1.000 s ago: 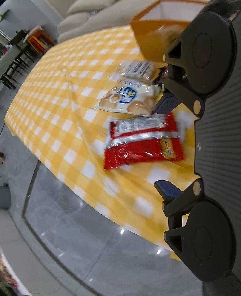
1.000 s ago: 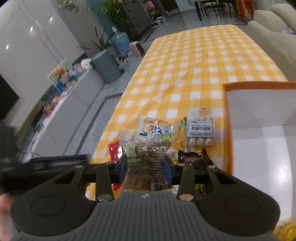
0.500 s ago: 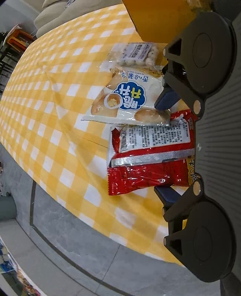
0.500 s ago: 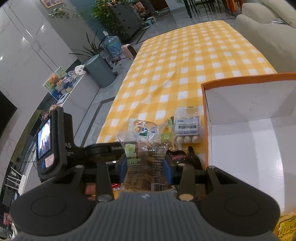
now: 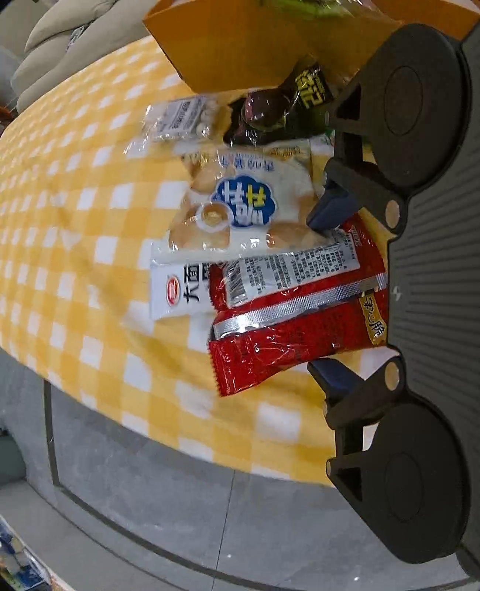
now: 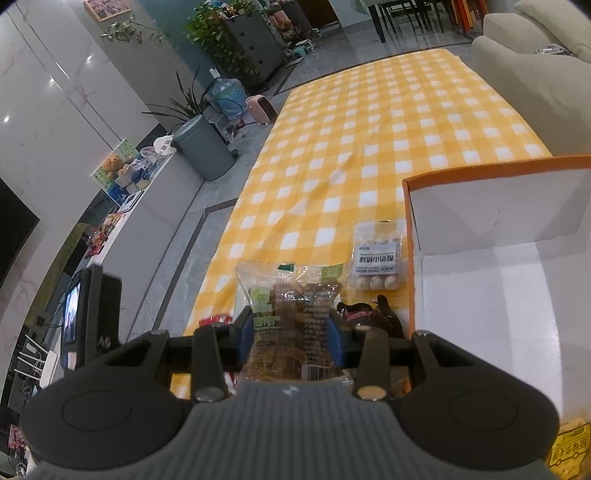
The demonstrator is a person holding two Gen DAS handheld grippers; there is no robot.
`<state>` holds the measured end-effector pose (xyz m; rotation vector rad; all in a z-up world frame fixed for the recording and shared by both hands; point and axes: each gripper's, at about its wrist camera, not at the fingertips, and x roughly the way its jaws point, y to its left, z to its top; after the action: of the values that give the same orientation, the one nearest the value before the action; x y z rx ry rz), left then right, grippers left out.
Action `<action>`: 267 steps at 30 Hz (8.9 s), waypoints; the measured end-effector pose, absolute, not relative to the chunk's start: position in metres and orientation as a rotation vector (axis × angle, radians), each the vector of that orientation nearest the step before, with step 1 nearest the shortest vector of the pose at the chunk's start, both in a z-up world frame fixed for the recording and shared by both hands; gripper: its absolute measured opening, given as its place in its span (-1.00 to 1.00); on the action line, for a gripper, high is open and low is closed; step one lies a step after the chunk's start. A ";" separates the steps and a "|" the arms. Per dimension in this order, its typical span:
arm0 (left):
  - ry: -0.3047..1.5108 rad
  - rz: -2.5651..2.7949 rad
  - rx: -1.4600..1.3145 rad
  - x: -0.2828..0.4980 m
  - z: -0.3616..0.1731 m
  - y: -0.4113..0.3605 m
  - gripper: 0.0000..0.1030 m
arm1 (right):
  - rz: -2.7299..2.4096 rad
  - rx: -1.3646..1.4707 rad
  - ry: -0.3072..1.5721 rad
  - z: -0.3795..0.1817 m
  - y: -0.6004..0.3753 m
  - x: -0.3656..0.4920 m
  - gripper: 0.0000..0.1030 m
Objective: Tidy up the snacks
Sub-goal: 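Carry the pastry bag into the box and open the right gripper, then carry the red snack bag over the box with the left gripper, then lower the red snack bag into the box and open the left gripper, then withdraw both grippers from the box toward the remaining snacks, then grasp the potato-chip bag with blue logo with the right gripper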
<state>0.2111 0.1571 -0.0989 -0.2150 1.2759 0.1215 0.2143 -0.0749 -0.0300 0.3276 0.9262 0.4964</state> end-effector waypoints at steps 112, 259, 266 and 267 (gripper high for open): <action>1.088 -0.159 -0.186 0.177 0.016 0.036 0.57 | 0.317 0.269 1.155 -0.066 -0.182 0.231 -0.91; 1.076 0.163 -0.438 0.153 -0.053 0.212 0.71 | 0.880 -0.550 0.812 -0.032 0.030 0.224 0.72; 1.161 0.174 -0.445 0.160 -0.066 0.214 0.71 | 0.935 -0.906 0.867 -0.090 0.074 0.242 0.71; 1.161 0.178 -0.444 0.160 -0.066 0.215 0.71 | 0.925 -0.927 0.873 -0.097 0.078 0.247 0.71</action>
<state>0.1598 0.2154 -0.0657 -0.4444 1.1610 0.1783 0.2468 0.0781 -0.0969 -0.9274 0.8731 0.9250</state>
